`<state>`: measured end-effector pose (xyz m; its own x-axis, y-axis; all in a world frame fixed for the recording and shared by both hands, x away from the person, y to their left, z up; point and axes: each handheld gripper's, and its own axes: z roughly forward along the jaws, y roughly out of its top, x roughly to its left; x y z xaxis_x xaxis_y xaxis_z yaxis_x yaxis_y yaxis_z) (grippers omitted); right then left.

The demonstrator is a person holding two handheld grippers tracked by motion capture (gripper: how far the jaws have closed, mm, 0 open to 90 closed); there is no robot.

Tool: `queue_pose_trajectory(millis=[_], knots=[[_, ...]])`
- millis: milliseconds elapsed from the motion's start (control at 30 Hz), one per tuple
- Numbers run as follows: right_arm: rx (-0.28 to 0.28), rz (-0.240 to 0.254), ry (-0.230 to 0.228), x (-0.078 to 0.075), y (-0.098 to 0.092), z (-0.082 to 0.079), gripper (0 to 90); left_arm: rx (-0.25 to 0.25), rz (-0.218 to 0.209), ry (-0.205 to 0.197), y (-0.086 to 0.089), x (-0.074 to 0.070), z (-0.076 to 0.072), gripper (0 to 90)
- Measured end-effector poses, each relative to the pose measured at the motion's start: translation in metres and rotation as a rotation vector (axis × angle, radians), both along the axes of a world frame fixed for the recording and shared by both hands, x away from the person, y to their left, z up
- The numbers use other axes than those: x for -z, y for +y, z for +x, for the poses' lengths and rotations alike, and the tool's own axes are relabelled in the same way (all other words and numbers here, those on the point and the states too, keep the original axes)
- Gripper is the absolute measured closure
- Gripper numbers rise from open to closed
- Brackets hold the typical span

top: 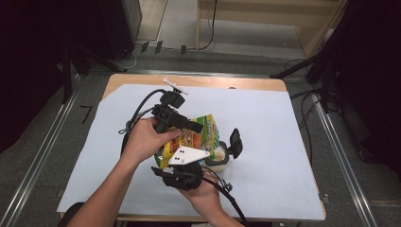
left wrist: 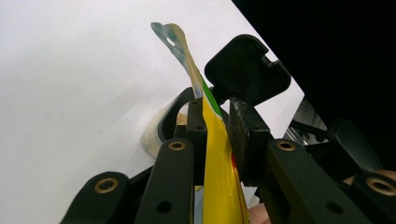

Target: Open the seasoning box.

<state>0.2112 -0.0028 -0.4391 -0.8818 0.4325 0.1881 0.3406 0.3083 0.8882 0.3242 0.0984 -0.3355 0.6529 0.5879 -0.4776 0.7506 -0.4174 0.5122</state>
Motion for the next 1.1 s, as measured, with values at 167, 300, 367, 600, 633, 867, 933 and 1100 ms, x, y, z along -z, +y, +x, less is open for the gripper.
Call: queue_pose_trajectory(millis=[167,300,367,600,633,867,933,1100], knots=[[-0.003,-0.001,-0.003,-0.0001,0.0001,0.0003,69.7,0.001,-0.001,-0.002,0.0004,-0.0007,-0.0002,78.8],[0.0,-0.003,-0.008,-0.0005,-0.0003,0.0004,69.7,-0.001,-0.003,-0.011,-0.0001,-0.0018,-0.0014,78.8],[0.003,-0.004,-0.013,-0.0005,-0.0005,0.0008,69.8,0.0,-0.004,-0.012,-0.0003,-0.0022,-0.0017,78.8],[0.002,-0.007,-0.013,-0.0001,-0.0008,0.0014,69.8,0.002,-0.001,-0.014,-0.0005,-0.0023,-0.0019,78.8],[0.002,-0.007,-0.013,-0.0001,-0.0008,0.0014,69.8,0.002,-0.001,-0.014,-0.0005,-0.0023,-0.0019,78.8],[0.002,-0.007,-0.013,0.0002,-0.0008,0.0017,69.9,0.002,0.001,-0.016,-0.0006,-0.0021,-0.0019,78.8],[0.002,-0.008,-0.013,0.0001,-0.0009,0.0018,69.8,0.004,0.002,-0.013,-0.0005,-0.0022,-0.0017,78.8],[0.002,-0.008,-0.013,0.0001,-0.0007,0.0017,69.8,0.004,0.0,-0.012,-0.0005,-0.002,-0.0016,78.8]])
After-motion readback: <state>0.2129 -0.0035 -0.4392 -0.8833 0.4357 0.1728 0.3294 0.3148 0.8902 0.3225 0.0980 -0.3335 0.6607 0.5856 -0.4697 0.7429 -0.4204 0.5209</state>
